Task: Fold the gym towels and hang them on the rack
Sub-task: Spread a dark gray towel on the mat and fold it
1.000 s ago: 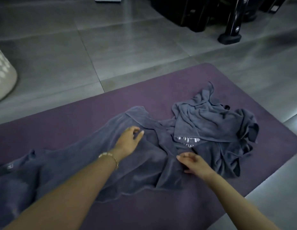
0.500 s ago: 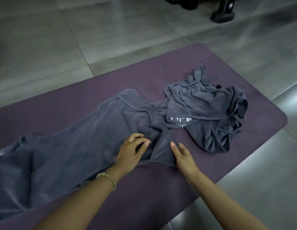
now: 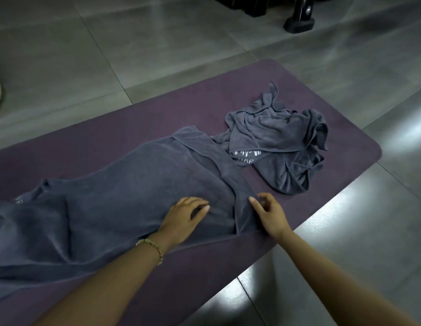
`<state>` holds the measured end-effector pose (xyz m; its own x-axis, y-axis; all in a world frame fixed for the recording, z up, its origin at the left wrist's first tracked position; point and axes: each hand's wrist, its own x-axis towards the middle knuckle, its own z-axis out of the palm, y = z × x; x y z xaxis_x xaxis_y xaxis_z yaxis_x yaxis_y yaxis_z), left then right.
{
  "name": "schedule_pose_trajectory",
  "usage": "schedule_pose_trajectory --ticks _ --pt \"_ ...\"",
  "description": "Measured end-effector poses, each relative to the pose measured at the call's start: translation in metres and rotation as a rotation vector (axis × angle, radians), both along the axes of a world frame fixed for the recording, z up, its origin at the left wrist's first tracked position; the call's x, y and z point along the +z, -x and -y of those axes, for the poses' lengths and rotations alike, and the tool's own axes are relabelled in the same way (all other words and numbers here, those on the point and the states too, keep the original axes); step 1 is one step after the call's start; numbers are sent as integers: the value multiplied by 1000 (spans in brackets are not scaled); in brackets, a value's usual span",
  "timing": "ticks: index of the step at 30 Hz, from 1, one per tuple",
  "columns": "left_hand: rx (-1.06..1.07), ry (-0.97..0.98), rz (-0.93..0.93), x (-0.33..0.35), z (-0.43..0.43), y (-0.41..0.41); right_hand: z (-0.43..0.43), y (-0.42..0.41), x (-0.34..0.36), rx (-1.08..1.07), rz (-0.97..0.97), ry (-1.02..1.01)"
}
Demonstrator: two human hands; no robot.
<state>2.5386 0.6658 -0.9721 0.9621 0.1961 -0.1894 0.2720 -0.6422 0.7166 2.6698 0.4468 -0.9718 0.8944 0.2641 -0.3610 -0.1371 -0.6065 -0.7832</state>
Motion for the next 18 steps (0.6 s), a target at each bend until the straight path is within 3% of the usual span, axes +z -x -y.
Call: schedule_pose_trajectory --ticks 6,13,18 --pt "105 -62 -55 23 -44 33 -50 20 26 470 317 300" --pt "267 -127 -162 51 -138 127 -154 77 80 1043 394 419" --pt "363 -226 -215 86 -192 218 -243 131 123 1289 337 474"
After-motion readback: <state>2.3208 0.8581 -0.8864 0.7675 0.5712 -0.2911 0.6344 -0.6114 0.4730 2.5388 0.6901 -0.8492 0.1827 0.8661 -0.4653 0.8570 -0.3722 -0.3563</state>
